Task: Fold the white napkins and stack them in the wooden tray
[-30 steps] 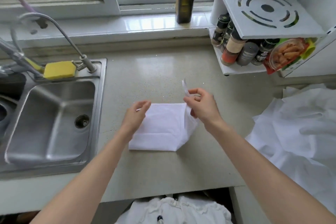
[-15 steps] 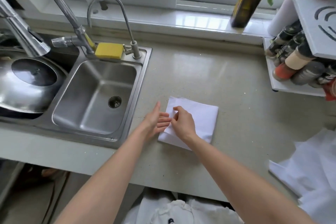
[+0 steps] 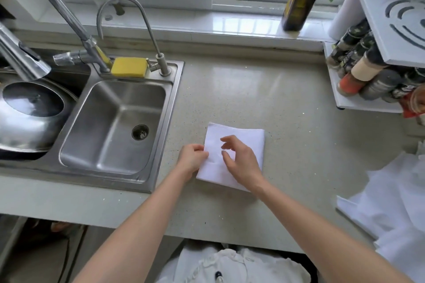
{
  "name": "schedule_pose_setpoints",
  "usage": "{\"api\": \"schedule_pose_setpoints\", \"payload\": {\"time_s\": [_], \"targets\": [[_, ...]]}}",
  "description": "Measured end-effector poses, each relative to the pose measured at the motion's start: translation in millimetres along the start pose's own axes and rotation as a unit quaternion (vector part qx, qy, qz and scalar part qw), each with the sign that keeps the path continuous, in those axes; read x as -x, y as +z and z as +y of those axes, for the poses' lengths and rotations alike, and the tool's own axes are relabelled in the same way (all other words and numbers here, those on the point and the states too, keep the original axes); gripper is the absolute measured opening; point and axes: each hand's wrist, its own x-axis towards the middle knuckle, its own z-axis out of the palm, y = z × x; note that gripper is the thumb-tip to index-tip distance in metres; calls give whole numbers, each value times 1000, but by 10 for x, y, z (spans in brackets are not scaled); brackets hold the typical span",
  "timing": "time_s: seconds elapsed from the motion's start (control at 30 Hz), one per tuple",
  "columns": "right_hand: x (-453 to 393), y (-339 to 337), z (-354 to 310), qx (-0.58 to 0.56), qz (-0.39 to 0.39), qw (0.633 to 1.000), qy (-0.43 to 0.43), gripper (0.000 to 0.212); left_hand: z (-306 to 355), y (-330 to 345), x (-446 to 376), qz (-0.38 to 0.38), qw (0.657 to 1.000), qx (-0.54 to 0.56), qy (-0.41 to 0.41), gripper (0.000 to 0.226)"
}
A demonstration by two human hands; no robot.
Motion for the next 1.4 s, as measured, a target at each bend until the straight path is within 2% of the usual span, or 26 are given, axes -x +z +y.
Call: {"api": "schedule_pose_setpoints", "payload": {"time_s": [0.07, 0.17, 0.23, 0.27, 0.33, 0.4, 0.53, 0.6, 0.67, 0.77, 0.83, 1.0, 1.13, 1.23, 1.4], "targets": [[169, -173, 117, 86, 52, 991, -89, 28, 28, 27, -11, 48, 996, -69, 36, 22], [433, -375, 379, 298, 29, 927, -228, 45, 86, 71, -5, 89, 982, -145, 78, 17], [579, -416, 547, 381, -16, 892, -242, 56, 103, 98, 17, 102, 972, -184, 103, 13], [642, -424, 606, 401, -24, 888, -225, 57, 107, 129, 30, 103, 967, -201, 116, 10], [693, -398, 643, 411, -9, 892, -186, 51, 91, 156, 36, 101, 958, -233, 136, 3], [708, -379, 621, 406, 17, 901, -153, 43, 63, 198, 44, 92, 941, -277, 169, 13], [743, -286, 584, 397, 9, 911, -110, 50, -22, 244, 42, 60, 895, -373, 239, 22], [756, -266, 574, 386, 1, 917, -100, 51, -47, 261, 29, 44, 878, -408, 248, 20], [752, -256, 544, 372, 5, 925, -76, 48, -45, 273, 35, 29, 881, -407, 239, 18], [715, -234, 503, 332, -3, 943, -5, 37, -59, 268, 33, 22, 865, -443, 233, 27], [691, -254, 476, 326, -22, 945, 22, 39, -71, 259, 15, 17, 857, -456, 238, 36], [757, -287, 593, 385, -75, 920, -19, 66, -81, 260, 4, 8, 854, -464, 236, 42], [786, -441, 677, 419, -71, 898, -114, 52, -100, 280, 19, 16, 842, -482, 242, 48], [549, -431, 605, 405, -71, 900, -146, 56, -109, 299, -19, 25, 842, -483, 240, 47], [178, -283, 813, 385, -192, 890, -152, 62, -126, 336, -64, 32, 840, -497, 216, 57]]}}
